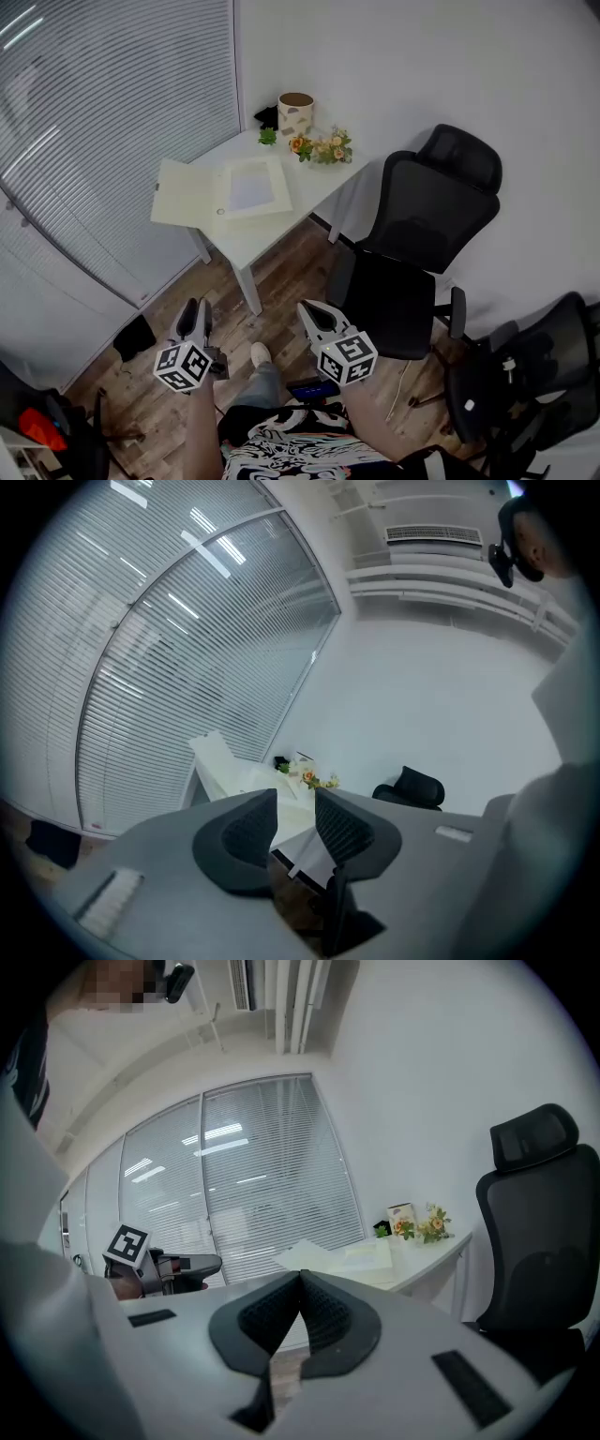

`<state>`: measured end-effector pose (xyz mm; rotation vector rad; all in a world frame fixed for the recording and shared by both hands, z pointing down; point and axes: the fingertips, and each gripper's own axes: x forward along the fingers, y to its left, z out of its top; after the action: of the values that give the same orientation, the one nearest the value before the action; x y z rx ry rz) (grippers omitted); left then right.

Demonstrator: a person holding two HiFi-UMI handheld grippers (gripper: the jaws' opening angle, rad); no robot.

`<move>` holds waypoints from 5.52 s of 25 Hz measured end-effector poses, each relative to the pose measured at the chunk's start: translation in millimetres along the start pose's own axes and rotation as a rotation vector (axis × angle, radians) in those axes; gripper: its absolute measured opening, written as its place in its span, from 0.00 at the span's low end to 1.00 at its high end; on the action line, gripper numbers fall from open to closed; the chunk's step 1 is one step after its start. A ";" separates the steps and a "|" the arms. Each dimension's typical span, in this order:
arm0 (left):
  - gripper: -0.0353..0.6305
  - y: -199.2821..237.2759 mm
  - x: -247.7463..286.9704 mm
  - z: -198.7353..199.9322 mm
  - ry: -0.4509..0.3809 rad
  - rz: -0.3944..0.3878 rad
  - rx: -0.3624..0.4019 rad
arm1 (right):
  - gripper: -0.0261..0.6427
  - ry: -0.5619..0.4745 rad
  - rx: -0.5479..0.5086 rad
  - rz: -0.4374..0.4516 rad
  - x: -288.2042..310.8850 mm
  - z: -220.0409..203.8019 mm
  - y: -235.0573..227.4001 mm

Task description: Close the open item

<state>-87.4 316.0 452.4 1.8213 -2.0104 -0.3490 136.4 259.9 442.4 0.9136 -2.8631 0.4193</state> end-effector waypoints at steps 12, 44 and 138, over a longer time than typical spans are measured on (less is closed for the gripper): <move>0.23 81.6 148.2 27.3 0.018 0.089 -0.017 | 0.04 0.081 -0.025 -0.039 129.0 20.2 -96.7; 0.29 278.9 319.3 -8.9 0.049 0.399 -0.414 | 0.04 0.411 -0.165 -0.040 344.4 -25.8 -264.0; 0.09 113.8 366.4 45.8 0.110 -0.200 -0.093 | 0.04 0.483 -0.213 -0.109 354.9 -59.2 -274.5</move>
<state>-234.2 -36.9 509.0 1.9434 -1.7151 -0.3842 8.2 -133.1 626.8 0.7953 -2.3546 0.2707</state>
